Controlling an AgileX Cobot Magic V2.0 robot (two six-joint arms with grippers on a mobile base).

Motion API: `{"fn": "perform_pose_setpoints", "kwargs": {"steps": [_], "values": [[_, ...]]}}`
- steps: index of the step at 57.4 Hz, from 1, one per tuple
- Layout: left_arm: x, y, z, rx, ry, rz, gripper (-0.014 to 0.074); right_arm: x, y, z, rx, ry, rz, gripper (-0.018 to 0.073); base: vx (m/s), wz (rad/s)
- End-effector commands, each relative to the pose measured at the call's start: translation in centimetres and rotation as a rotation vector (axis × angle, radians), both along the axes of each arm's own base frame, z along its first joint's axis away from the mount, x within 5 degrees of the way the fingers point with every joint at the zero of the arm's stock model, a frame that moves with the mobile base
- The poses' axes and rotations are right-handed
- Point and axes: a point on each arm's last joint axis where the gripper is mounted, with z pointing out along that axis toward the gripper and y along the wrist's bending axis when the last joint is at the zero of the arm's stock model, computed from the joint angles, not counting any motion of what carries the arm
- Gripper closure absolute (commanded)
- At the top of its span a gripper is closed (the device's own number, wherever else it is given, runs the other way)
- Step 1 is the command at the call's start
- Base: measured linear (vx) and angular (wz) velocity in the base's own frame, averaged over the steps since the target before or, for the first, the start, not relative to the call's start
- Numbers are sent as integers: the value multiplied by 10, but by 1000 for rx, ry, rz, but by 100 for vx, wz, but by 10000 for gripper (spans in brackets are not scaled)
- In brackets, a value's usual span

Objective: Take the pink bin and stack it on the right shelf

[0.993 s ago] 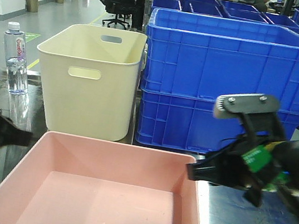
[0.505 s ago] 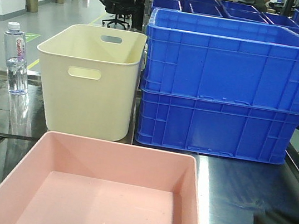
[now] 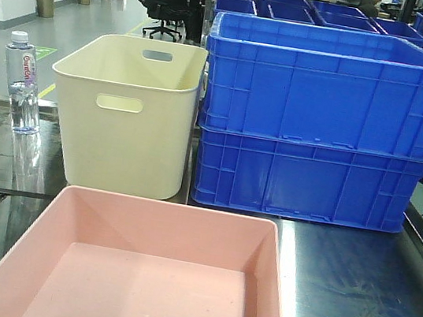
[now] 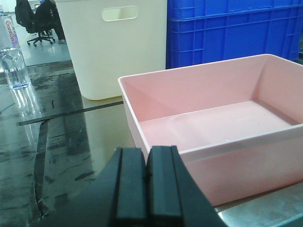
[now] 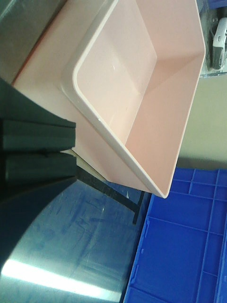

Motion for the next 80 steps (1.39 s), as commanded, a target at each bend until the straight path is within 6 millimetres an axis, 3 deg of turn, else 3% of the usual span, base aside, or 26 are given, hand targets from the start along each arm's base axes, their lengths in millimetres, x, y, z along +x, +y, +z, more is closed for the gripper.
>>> {"fn": "perform_pose_setpoints", "kwargs": {"steps": [1,19,25,31,46,59,80], "values": [[1,2,14,-43,-76,32,601,1,2,18,46,-108,25,571,0,0],[1,3,14,-44,-79,34,601,1,2,18,46,-108,25,571,0,0],[4,5,6,15,-89,62,601,1,2,18,46,-107,25,571,0,0],[3,12,-16,25,-109,140,601,1,2,18,46,-107,25,571,0,1],[-7,23,-93,-18,-150,272,601,1,2,18,46,-107,25,571,0,0],[-6,23,-102,5,-22,274,601,1,2,18,45,-107,25,571,0,0],[-6,23,-103,9,-3,274,601,1,2,18,45,-107,25,571,0,0]]}}
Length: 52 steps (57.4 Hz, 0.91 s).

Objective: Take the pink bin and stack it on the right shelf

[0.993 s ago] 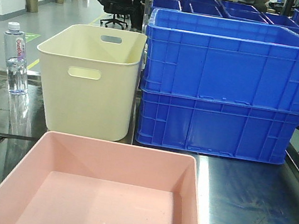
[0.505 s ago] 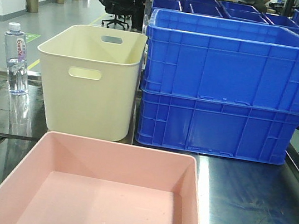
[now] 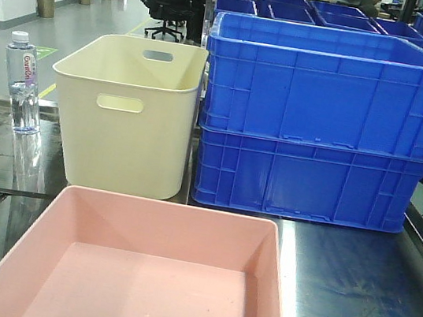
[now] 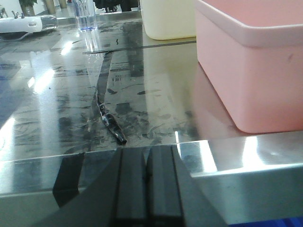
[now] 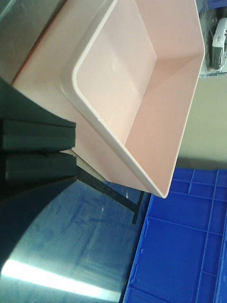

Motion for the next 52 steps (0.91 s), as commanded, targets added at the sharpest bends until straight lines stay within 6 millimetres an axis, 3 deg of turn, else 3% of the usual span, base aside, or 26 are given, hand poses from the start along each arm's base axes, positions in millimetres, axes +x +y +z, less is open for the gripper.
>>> {"fn": "perform_pose_setpoints", "kwargs": {"steps": [1,17,23,35,45,52], "values": [[1,0,1,-12,-62,7,601,1,2,18,46,-105,25,571,0,0],[1,0,1,-12,-62,7,601,0,2,17,53,-101,21,571,0,0],[1,0,1,-12,-62,7,601,-14,-11,17,31,-158,-20,571,0,0],[1,0,1,-12,-62,7,601,-50,-44,-26,101,-205,-242,571,0,0],[1,0,1,-12,-62,7,601,-68,-53,-56,125,-244,-328,571,0,0],[1,0,1,-12,-62,7,601,-68,-53,-67,129,-230,-333,571,0,0]]}}
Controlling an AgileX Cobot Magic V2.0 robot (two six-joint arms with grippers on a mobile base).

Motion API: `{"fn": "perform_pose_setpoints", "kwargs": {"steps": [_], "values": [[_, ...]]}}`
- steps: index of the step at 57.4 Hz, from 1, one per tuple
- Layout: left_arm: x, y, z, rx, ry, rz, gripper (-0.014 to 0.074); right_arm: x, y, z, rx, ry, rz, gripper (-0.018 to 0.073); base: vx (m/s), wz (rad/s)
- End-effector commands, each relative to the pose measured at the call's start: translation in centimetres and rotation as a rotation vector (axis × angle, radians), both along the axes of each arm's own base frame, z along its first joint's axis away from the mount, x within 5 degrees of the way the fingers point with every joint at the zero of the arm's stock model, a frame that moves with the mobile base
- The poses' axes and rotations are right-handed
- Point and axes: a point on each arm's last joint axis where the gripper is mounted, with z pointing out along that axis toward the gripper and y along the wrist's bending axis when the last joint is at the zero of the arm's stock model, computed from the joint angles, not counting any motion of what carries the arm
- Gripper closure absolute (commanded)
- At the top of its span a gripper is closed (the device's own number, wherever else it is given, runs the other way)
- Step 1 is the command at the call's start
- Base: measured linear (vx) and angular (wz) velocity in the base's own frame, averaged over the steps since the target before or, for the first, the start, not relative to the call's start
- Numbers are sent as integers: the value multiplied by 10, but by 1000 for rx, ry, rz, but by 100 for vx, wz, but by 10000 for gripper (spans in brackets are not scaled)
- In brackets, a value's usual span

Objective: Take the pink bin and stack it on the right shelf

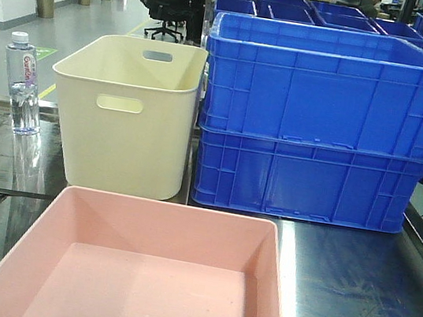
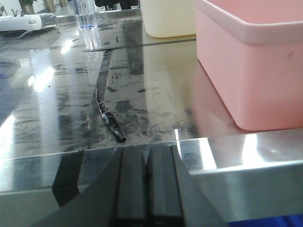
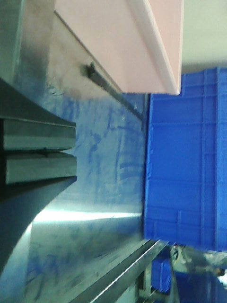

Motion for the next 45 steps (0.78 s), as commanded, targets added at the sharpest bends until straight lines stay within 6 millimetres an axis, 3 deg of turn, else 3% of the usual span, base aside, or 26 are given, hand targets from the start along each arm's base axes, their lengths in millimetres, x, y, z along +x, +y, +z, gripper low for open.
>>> {"fn": "perform_pose_setpoints", "kwargs": {"steps": [1,45], "values": [[1,0,2,-13,-69,7,601,-1,0,7,13,-84,-1,571,0,0],[1,0,2,-13,-69,7,601,-1,0,7,14,-88,-1,571,0,0]]}}
